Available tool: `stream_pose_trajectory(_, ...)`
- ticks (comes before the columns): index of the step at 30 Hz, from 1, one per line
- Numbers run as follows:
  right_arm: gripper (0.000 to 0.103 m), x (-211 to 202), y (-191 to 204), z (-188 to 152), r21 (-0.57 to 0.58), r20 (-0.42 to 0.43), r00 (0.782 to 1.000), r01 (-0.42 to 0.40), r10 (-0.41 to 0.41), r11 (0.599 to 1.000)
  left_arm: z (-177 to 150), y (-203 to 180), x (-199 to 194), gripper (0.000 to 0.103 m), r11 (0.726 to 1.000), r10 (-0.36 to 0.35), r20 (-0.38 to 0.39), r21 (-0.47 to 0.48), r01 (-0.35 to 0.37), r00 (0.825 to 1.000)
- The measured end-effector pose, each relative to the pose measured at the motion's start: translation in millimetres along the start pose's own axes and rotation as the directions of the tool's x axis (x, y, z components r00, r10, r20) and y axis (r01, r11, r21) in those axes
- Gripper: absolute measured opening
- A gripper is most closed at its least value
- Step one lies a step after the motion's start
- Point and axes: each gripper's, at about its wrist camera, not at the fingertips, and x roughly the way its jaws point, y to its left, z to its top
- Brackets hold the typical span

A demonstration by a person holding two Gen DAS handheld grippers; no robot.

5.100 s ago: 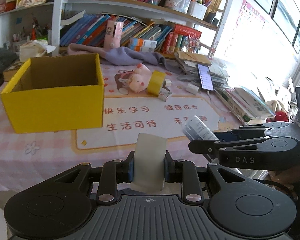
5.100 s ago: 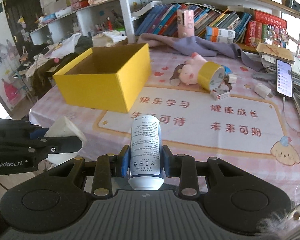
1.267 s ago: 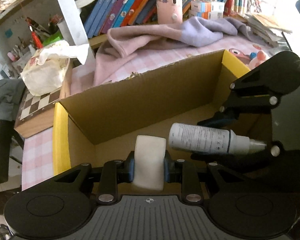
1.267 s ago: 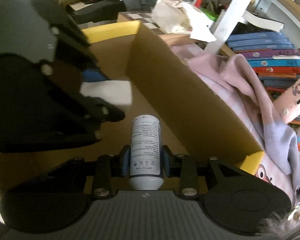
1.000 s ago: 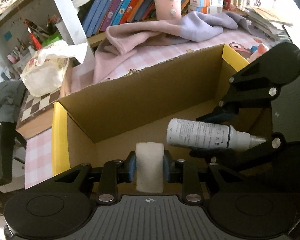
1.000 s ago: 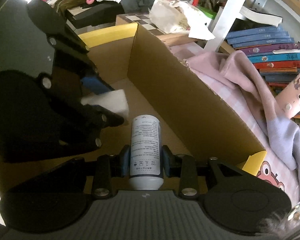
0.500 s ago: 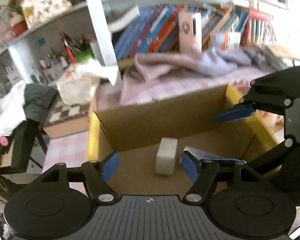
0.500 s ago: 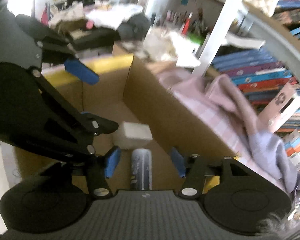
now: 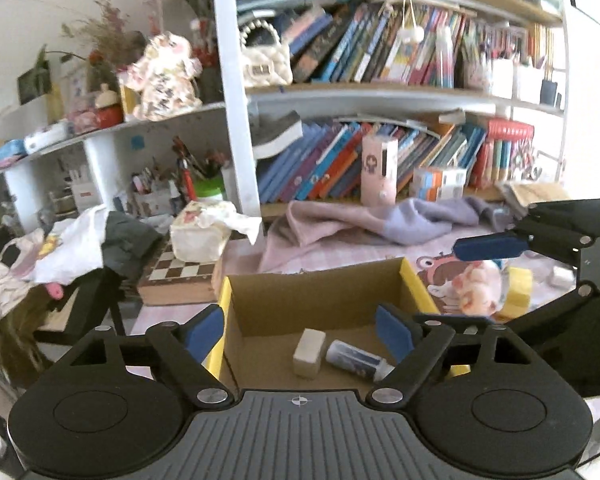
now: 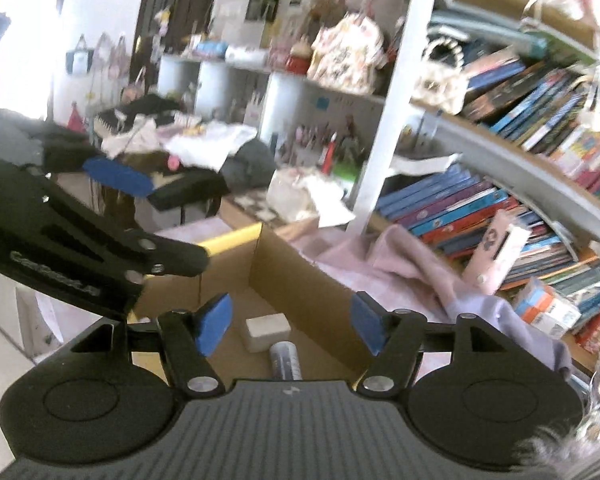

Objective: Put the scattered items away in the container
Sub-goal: 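Withdraw both tools from the box and move back toward the items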

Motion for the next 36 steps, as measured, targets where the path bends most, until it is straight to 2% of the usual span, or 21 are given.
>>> stream_pose_trajectory(7, 0.066, -72, 15, -28, 0.06, 0.052, 0.996, 0.062, -0.065, 0.996, -32, -20, -68, 0.09, 0.999, 0.041, 0.045, 0.002, -0.041, 0.998)
stream_pose_trajectory(15, 0.068, -134, 34, -67, 0.114, 0.051, 0.99, 0.129, -0.135, 0.985, -65, -40, -121, 0.09, 0.997, 0.072, 0.048, -0.019, -0.071, 0.996)
stream_pose_trajectory(25, 0.072, -174, 67, -113, 0.134, 0.037, 0.965, 0.251, -0.258, 0.959, -110, -74, -140, 0.091, 0.994, 0.072, 0.031, -0.086, -0.069, 0.997)
stream_pose_trajectory(29, 0.076, -185, 72, -133, 0.136, 0.019, 0.958, 0.28, -0.285, 0.95, -122, -87, -133, 0.091, 0.996, 0.025, -0.02, -0.091, -0.026, 1.0)
stream_pose_trajectory(35, 0.076, -193, 68, -158, 0.224, -0.085, 0.956, 0.293, -0.281, 0.929, -131, -109, -127, 0.091, 0.999, -0.038, -0.069, -0.037, 0.035, 0.997)
stream_pose_trajectory(36, 0.078, -194, 67, -160, 0.229, -0.093, 0.954, 0.301, -0.287, 0.926, -132, -112, -127, 0.094, 0.999, -0.045, -0.075, -0.027, 0.043, 0.996)
